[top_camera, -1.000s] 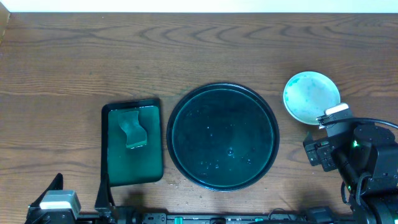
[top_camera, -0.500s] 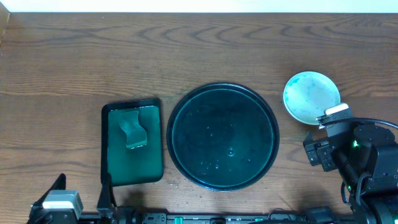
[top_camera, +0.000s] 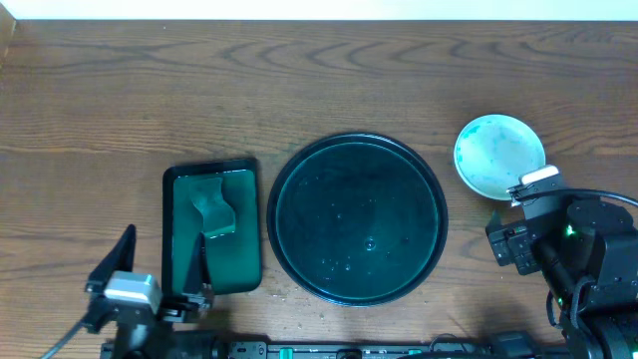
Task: Clean dirty plates on tray and stack at the side
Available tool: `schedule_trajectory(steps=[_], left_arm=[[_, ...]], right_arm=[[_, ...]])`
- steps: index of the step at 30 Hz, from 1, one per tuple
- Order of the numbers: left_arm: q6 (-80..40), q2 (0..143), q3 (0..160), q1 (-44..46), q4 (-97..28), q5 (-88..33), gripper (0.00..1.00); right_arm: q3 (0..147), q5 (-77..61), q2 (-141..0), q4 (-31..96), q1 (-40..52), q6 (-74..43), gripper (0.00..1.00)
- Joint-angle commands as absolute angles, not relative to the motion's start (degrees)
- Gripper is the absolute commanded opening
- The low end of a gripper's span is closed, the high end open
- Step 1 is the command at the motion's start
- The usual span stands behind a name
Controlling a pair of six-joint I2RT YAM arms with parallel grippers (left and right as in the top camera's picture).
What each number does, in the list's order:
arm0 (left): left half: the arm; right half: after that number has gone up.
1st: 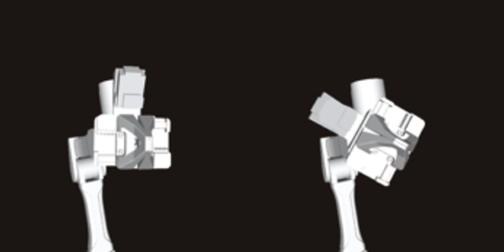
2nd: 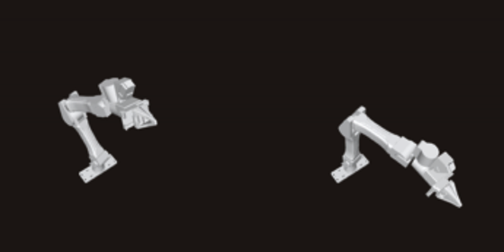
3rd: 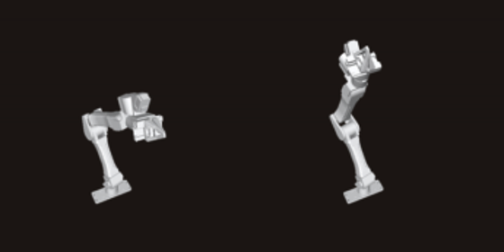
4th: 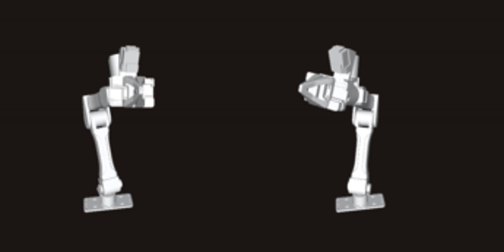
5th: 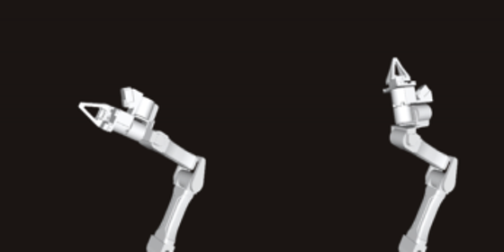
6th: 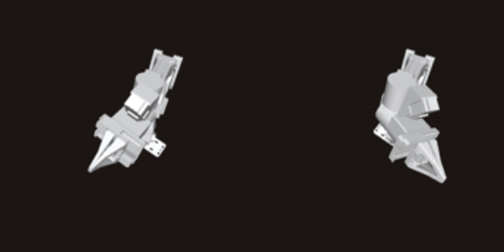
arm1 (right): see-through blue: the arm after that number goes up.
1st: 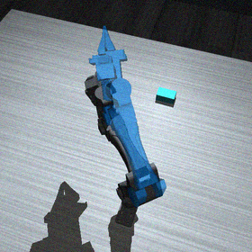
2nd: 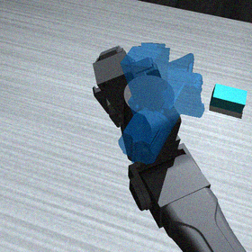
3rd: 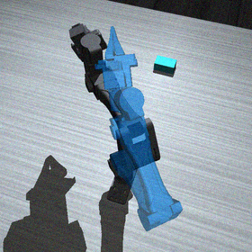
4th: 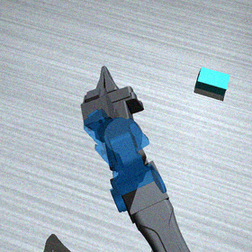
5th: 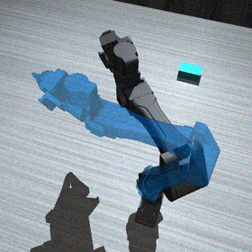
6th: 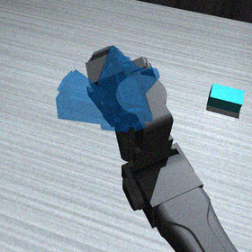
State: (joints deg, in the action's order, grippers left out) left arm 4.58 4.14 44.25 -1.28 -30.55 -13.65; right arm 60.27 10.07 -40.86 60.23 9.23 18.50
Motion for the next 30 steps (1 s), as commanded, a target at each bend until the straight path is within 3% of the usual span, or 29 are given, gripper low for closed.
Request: schedule_trajectory(steps=[1, 11, 21, 30], left_arm=[[5.08, 0.05, 37.17, -0.97, -25.41, -17.87, 0.83], [5.08, 0.12, 20.73, -0.86, -3.81, -26.61, 0.83], [1.41, 0.1, 4.93, -0.78, 23.2, -26.59, 0.83], [1.48, 0.12, 3.09, 4.84, 24.56, -19.38, 0.83]], right_arm=[[61.06, 10.02, -40.88, 60.27, 9.8, 18.9, 0.99], [61.06, 10.02, -40.88, 60.27, 9.8, 18.9, 0.99], [61.06, 10.02, -40.88, 60.29, 9.8, 18.9, 0.99], [61.06, 10.02, -40.88, 60.29, 9.8, 18.9, 0.99]])
